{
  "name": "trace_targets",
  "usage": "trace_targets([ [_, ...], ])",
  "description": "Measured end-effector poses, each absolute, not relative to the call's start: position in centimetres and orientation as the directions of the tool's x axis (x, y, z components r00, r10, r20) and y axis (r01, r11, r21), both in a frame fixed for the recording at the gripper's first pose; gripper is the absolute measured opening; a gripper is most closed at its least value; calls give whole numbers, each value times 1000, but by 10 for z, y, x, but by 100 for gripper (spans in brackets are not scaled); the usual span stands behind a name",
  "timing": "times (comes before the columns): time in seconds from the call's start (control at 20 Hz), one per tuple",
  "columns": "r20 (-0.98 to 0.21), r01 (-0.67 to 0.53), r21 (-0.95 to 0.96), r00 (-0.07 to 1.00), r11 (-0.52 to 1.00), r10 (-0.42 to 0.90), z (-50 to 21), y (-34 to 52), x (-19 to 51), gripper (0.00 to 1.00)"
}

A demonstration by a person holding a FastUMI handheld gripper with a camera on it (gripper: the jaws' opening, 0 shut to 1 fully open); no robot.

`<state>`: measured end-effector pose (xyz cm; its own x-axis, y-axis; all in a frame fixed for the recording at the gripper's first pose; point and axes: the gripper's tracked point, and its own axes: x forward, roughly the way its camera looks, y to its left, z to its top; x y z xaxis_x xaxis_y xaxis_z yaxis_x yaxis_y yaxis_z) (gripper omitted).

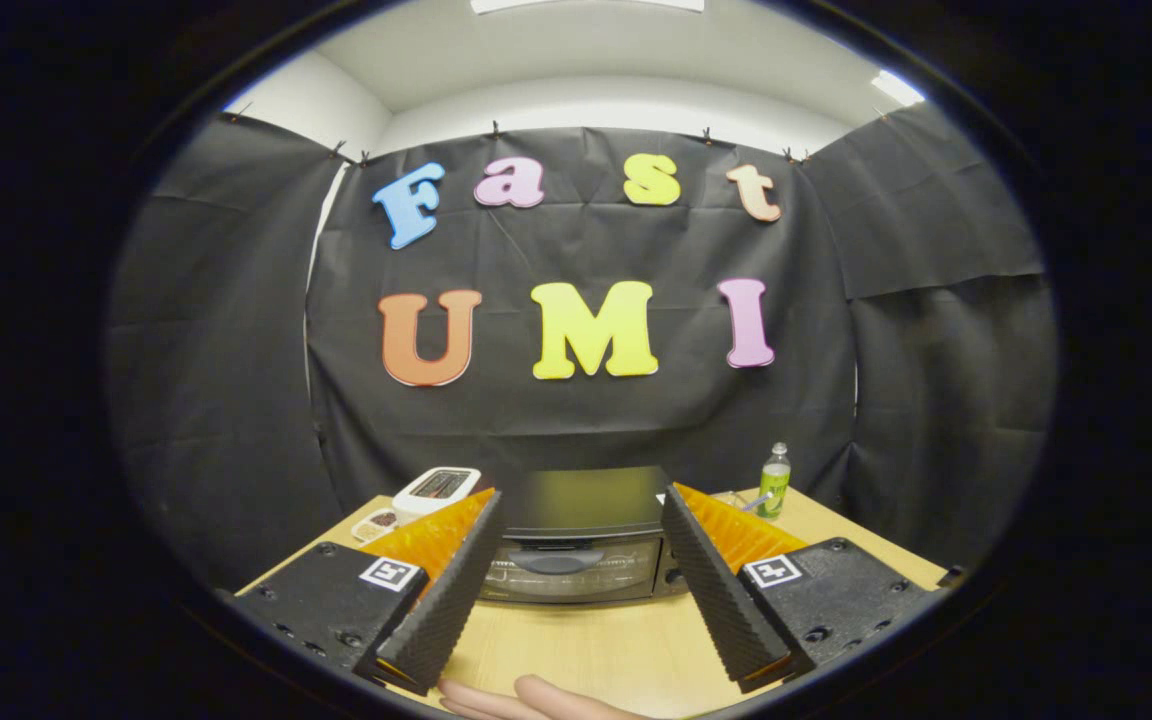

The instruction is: Open the toaster oven, put the food inside, and close the toaster oven door.

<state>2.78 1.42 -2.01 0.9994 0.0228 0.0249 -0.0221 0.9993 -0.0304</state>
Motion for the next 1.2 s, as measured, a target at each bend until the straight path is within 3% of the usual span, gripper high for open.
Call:
trace_targets([
  [0.4, 10, -59, -10, 998, 998, 60, -52, 25, 97, 100],
  [0.7, -54, -14, -87, 999, 996, 10, -77, 20, 156, 100],
  [1.2, -253, -26, -48, 967, 999, 13, -158, 28, 209, 100],
])
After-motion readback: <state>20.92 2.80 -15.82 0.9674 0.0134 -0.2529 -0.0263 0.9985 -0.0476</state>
